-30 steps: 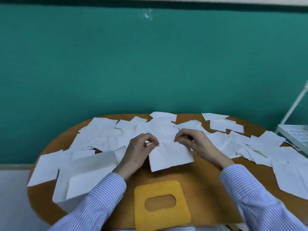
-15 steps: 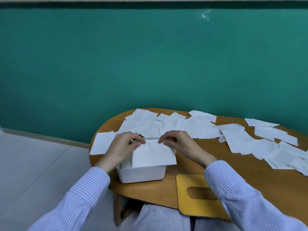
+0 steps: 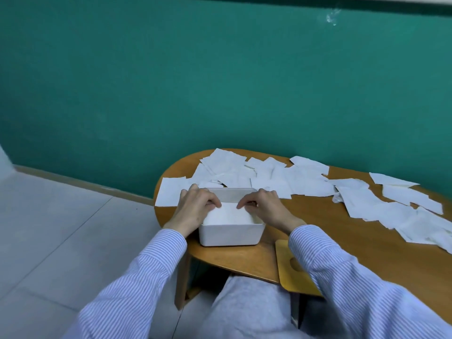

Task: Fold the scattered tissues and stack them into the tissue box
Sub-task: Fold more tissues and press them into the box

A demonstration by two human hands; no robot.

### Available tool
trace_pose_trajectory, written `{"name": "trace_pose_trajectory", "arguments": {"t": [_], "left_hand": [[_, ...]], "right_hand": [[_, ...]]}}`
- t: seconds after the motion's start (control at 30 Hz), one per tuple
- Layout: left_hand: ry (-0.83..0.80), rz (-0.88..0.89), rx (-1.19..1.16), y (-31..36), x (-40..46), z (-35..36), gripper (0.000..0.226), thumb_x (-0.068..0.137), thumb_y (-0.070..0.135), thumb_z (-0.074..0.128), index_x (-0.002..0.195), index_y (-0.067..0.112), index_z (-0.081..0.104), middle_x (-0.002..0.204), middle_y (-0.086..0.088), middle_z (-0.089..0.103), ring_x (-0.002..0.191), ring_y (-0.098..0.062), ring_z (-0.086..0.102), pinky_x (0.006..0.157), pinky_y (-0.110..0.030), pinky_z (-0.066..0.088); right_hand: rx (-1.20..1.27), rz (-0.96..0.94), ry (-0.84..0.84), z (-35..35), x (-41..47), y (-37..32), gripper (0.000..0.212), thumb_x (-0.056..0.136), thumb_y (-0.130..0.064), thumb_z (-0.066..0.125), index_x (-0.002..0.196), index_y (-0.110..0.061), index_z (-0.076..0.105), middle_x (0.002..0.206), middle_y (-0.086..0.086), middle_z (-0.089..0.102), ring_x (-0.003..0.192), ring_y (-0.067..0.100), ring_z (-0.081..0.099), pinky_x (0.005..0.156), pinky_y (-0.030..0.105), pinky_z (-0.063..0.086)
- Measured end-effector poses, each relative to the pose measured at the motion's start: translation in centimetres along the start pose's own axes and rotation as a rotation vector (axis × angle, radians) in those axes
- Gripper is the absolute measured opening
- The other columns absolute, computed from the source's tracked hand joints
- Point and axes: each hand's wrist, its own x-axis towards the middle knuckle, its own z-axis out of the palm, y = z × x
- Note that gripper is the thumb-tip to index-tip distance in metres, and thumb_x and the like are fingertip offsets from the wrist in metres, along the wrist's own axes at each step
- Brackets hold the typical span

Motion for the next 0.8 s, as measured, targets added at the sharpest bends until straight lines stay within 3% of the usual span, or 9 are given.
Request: {"name": "trace_pose_trajectory", "arguments": {"t": [0.17, 0.3, 0.47, 0.6, 0.8], "left_hand": [[-0.046, -0.020, 0.047, 0.3, 0.0, -0.8, 0.020, 0.101, 0.023, 0.058, 0.101, 0.035, 0.074, 0.107, 0.011, 0.065, 0.102, -0.017, 0.041, 0.084, -0.031, 0.029], [-0.084, -0.020, 0.126, 0.7, -0.3, -1.0, 0.020, 0.102, 0.026, 0.056, 0.104, 0.036, 0.073, 0.108, 0.011, 0.064, 0.101, -0.017, 0.040, 0.084, -0.030, 0.028], [-0.092, -0.020, 0.143, 1.5, -0.3, -1.5, 0.021, 0.103, 0.026, 0.054, 0.105, 0.036, 0.072, 0.109, 0.011, 0.061, 0.098, -0.015, 0.036, 0.084, -0.030, 0.026], [-0.128, 0.028, 0.241, 1.7, -0.1, -1.4, 0.019, 0.102, 0.029, 0.057, 0.112, 0.035, 0.072, 0.119, 0.012, 0.064, 0.101, -0.012, 0.038, 0.086, -0.029, 0.025], [0.020, 0.131, 0.303, 3.5, 1.1, -0.3, 0.022, 0.102, 0.038, 0.052, 0.116, 0.035, 0.069, 0.121, 0.013, 0.064, 0.110, -0.012, 0.046, 0.085, -0.028, 0.025]], "right_hand": [[0.000, 0.028, -0.060, -0.6, -0.4, -0.9, 0.031, 0.095, -0.010, 0.054, 0.108, -0.032, 0.072, 0.115, -0.010, 0.070, 0.109, 0.017, 0.057, 0.099, 0.040, 0.038], [0.056, 0.036, -0.091, -0.4, -1.3, -0.6, 0.031, 0.095, -0.009, 0.054, 0.114, -0.026, 0.072, 0.124, -0.005, 0.067, 0.117, 0.019, 0.056, 0.101, 0.034, 0.044], [0.117, 0.043, -0.062, -0.6, -1.4, -0.5, 0.025, 0.098, -0.031, 0.057, 0.119, -0.026, 0.069, 0.131, -0.001, 0.063, 0.122, 0.019, 0.055, 0.106, 0.033, 0.043], [0.135, 0.018, -0.066, -0.4, -1.5, 0.0, 0.027, 0.099, -0.029, 0.055, 0.124, -0.025, 0.067, 0.137, 0.001, 0.059, 0.127, 0.020, 0.051, 0.110, 0.032, 0.039], [0.245, -0.025, 0.069, -0.5, -2.3, 1.6, 0.029, 0.101, -0.022, 0.049, 0.124, -0.033, 0.063, 0.132, -0.009, 0.062, 0.123, 0.015, 0.050, 0.106, 0.036, 0.040]]}}
